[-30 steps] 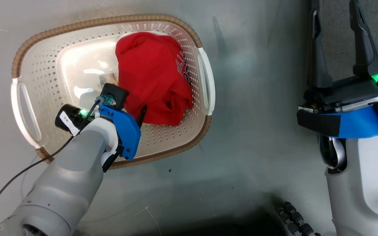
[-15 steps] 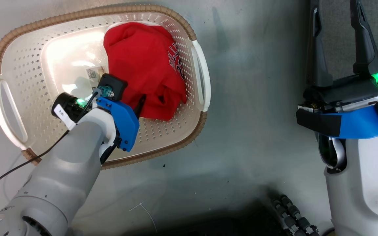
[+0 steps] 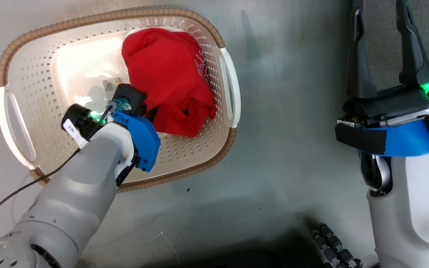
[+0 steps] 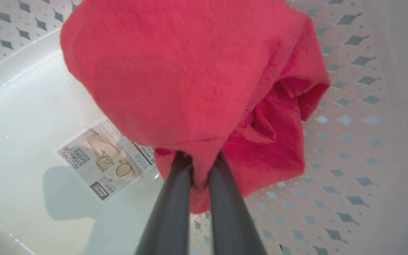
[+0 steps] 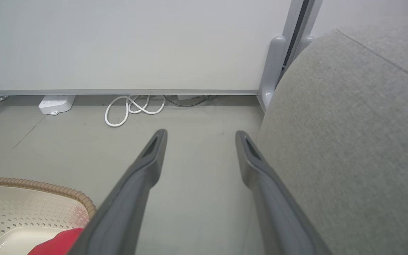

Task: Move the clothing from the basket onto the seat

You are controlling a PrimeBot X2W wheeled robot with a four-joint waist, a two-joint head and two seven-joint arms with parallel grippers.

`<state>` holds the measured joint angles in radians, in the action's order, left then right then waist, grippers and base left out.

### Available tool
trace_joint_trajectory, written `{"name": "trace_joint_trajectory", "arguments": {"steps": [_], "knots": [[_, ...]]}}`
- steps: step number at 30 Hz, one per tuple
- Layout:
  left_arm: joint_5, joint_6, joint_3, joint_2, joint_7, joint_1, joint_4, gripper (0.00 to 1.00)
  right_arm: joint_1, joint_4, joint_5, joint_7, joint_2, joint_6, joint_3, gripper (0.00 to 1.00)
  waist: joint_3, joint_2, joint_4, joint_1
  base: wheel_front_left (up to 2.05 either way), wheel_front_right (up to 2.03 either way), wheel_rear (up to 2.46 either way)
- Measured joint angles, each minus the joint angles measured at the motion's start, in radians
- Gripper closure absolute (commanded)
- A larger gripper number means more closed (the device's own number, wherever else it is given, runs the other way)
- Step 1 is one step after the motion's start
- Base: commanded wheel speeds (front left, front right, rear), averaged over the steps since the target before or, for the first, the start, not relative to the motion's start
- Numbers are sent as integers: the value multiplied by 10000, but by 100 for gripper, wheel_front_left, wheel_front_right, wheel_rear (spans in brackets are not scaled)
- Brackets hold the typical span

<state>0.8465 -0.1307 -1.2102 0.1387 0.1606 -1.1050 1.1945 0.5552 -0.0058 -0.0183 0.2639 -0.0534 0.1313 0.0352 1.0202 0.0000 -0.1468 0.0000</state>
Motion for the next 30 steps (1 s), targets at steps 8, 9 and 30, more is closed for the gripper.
{"name": "trace_joint_trajectory", "arguments": {"steps": [8, 9, 30], "knots": [[242, 0, -301, -127, 395, 35, -320, 100, -1, 121, -12, 0, 8, 0, -36, 0, -422, 0, 135, 0, 0, 0, 0], [263, 2, -330, -159, 456, 56, -380, 100, -1, 144, -10, 0, 8, 0, -38, 0, -499, 0, 165, 0, 0, 0, 0], [-198, 2, -245, -322, 1014, 974, -2015, 100, -565, 976, -104, 0, -238, 0, -107, 0, -2962, 0, 1016, -1, 0, 0, 0]]}}
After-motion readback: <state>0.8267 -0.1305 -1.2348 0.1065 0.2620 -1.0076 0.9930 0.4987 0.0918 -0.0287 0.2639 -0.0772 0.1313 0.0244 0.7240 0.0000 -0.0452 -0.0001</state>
